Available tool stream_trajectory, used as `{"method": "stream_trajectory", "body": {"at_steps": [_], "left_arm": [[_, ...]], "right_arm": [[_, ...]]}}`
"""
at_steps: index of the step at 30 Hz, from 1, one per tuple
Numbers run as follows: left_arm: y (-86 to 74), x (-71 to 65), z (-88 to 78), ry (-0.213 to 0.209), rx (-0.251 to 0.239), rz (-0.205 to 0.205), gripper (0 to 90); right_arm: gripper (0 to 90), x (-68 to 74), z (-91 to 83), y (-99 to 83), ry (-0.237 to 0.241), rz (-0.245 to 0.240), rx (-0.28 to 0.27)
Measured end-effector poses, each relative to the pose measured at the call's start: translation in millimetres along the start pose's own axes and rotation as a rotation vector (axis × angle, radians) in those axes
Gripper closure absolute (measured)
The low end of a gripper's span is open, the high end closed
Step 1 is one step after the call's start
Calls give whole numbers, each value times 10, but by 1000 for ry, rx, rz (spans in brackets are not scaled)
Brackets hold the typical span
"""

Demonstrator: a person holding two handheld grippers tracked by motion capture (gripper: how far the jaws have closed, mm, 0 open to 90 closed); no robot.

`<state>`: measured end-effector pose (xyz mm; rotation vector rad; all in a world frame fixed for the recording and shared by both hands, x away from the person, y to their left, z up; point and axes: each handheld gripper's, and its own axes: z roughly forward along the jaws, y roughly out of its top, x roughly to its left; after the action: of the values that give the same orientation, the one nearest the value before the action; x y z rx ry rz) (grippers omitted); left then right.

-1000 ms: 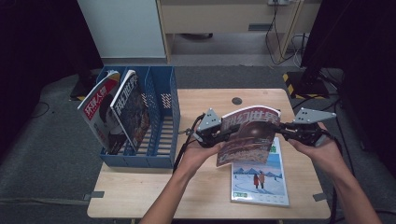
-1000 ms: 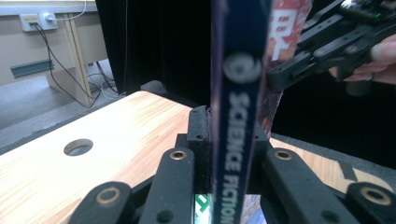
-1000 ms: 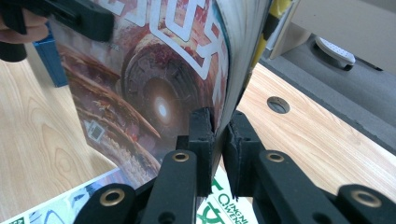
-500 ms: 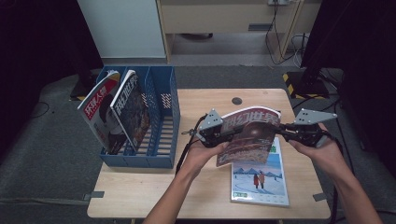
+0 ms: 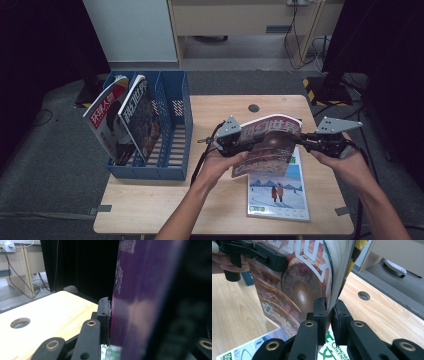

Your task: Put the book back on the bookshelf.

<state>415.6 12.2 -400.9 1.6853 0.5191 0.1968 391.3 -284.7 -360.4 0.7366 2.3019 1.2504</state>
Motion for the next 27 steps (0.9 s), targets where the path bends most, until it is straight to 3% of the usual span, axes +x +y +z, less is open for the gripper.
{"method": "stream_trajectory", "body": {"at_steps": [5,9,19,27], "left_arm": [[0,-2,-3,15,1,8,792],[-3,-39,0,25,-2,37,823],[-21,-98,-32,13,-4,83,839],[-28,-118,-32,3,-7,89,840]], "right_arm": [[821,-1,0,-3,0,1,-2],[795,-16,1,-18,-3,7,-8],[641,-48,69,-91,-35,37,-10],[544,-68,165,-193,-50,62,20]]}}
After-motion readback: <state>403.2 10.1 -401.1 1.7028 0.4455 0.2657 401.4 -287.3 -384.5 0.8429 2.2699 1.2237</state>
